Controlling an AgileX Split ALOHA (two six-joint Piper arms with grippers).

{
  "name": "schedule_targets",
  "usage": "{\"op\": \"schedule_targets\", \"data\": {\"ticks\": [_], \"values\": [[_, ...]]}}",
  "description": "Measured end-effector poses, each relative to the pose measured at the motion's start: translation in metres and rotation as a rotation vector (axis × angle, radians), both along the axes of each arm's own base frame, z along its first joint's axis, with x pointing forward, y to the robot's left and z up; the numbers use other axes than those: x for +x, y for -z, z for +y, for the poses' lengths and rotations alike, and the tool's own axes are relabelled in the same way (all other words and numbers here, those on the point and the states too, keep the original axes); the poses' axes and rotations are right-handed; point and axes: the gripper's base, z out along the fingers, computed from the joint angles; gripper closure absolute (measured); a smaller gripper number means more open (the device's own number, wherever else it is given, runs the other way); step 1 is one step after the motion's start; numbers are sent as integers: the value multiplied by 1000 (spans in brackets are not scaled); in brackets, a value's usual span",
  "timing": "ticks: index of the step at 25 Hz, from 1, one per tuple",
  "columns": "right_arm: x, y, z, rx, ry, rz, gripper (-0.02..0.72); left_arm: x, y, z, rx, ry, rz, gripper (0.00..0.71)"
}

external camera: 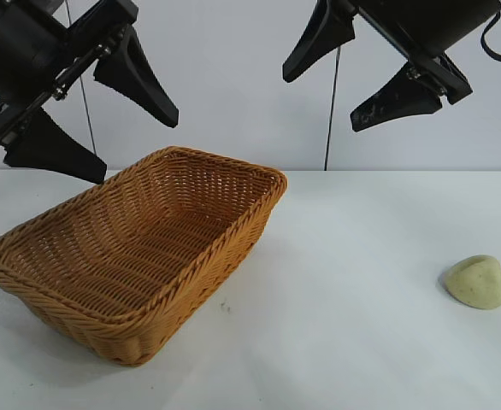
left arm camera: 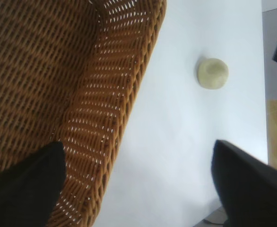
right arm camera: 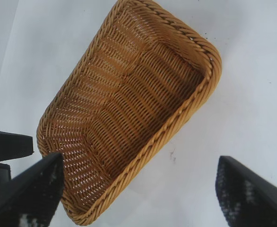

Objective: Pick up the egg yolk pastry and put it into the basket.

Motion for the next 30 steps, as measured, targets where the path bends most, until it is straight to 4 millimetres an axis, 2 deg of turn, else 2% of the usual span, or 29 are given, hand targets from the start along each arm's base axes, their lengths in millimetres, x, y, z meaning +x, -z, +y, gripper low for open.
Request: {"op": "schedule_targets", "data": {"ticks": [25, 30], "values": [[0, 0, 0, 0, 0, 0, 78, 2, 0, 1, 2, -13, -15, 101], [0, 0, 0, 0, 0, 0, 78, 6, -1, 11, -10, -86, 12, 101]]}}
